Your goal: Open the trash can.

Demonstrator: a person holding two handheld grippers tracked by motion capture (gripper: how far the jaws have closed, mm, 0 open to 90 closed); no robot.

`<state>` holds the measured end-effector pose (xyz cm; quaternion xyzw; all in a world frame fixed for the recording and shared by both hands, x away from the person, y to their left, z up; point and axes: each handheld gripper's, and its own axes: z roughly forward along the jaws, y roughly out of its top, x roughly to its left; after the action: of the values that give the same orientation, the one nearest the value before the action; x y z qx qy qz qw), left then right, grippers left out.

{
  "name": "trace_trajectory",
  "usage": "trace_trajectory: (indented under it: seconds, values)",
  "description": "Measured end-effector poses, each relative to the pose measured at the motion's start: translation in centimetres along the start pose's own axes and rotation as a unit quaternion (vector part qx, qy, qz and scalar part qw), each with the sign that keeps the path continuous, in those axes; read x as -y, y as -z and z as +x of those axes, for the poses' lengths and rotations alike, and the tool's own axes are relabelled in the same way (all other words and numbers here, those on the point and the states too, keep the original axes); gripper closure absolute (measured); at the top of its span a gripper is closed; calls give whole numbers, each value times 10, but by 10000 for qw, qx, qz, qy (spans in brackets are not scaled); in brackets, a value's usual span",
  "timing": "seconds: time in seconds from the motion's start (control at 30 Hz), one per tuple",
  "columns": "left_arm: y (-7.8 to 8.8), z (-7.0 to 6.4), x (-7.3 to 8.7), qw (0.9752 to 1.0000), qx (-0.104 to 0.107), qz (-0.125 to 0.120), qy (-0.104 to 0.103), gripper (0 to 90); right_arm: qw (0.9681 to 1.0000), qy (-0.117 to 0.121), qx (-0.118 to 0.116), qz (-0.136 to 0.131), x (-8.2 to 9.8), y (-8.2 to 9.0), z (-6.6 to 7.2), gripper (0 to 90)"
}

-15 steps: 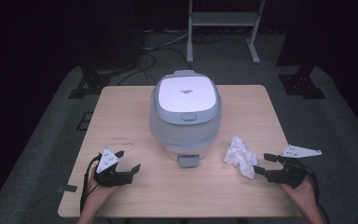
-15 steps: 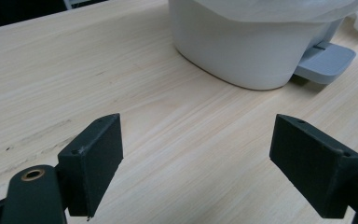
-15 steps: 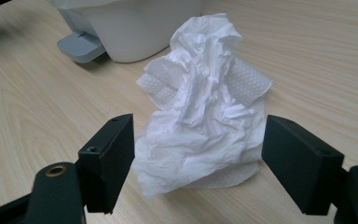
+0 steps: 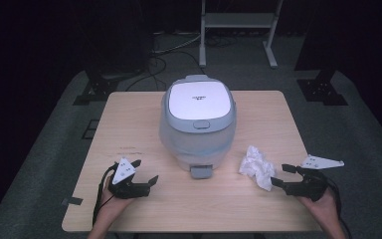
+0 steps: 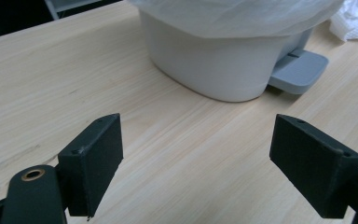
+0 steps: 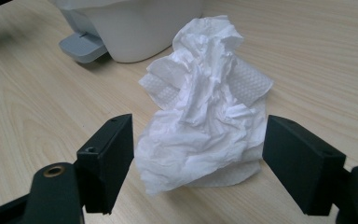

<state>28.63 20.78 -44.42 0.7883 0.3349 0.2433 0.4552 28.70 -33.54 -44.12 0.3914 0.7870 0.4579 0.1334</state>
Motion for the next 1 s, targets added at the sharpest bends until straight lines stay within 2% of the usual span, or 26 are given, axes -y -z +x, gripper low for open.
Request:
trace_trajectory:
  seconds: [0.5,0.7,1.0]
  values:
    - [-16,-21,-18,9990,437,7,-135,164,10000,24,-7,6,-2,0,2,231]
    - [-28,-33,-26,9976,656,20,-231,164,10000,48,-20,29,-2,0,3,231]
    - [-39,-46,-34,9959,842,20,-321,164,10000,54,-25,9,-2,1,2,231]
